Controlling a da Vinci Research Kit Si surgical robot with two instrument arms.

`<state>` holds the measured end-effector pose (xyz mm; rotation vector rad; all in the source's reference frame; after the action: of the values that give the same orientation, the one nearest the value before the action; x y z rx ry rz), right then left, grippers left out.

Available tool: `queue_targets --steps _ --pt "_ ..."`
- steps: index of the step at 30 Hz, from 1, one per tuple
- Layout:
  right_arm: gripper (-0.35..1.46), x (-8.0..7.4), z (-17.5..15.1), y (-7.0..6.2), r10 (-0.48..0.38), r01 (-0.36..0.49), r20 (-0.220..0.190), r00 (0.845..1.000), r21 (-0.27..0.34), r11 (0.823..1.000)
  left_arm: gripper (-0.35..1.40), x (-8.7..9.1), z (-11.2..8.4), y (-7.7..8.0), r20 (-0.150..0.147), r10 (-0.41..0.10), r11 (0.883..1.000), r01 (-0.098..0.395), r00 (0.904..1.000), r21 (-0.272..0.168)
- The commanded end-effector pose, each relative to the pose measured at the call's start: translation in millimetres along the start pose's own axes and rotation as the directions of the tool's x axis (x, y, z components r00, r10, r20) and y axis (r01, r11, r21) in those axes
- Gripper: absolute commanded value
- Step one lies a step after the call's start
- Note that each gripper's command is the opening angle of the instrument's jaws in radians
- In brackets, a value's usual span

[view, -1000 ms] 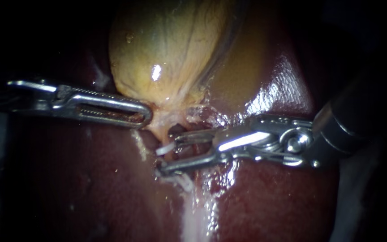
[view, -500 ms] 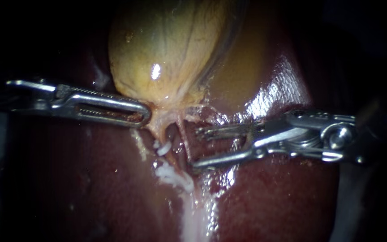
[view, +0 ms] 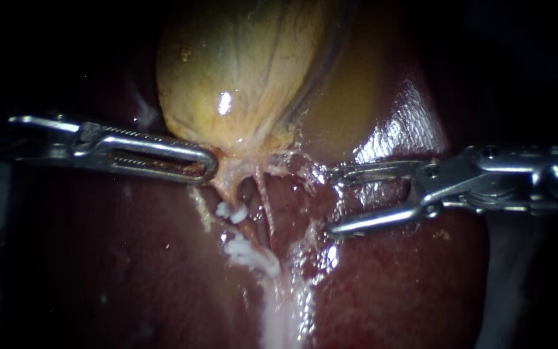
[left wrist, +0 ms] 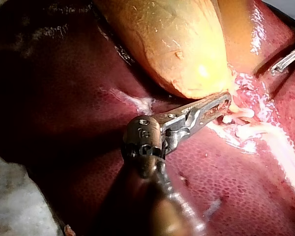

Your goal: Going back third clip left tube

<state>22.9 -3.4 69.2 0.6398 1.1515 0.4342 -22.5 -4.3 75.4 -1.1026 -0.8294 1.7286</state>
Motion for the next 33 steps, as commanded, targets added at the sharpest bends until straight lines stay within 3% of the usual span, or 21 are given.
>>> queue_targets --steps 1,8,21,33 --pt "0.50 0.0 -0.2 0.0 -0.009 0.009 0.000 1.000 0.001 1.000 -0.35 0.0 0.1 0.0 0.000 0.000 1.000 0.000 1.0000 0.001" --pt "0.50 0.0 -1.3 0.1 -0.025 0.025 0.001 1.000 0.005 1.000 -0.35 0.2 0.9 -0.6 -0.003 0.000 1.000 0.000 1.0000 0.004" --pt "0.50 0.0 -1.4 -0.1 -0.025 0.025 0.001 1.000 0.006 1.000 -0.35 -0.4 5.6 -2.7 -0.004 0.003 1.000 -0.003 1.0000 0.019" --pt "0.50 0.1 -1.5 -0.2 -0.030 0.030 0.002 1.000 0.006 1.000 -0.35 -0.5 6.3 -2.8 -0.002 0.004 1.000 -0.004 1.0000 0.017"
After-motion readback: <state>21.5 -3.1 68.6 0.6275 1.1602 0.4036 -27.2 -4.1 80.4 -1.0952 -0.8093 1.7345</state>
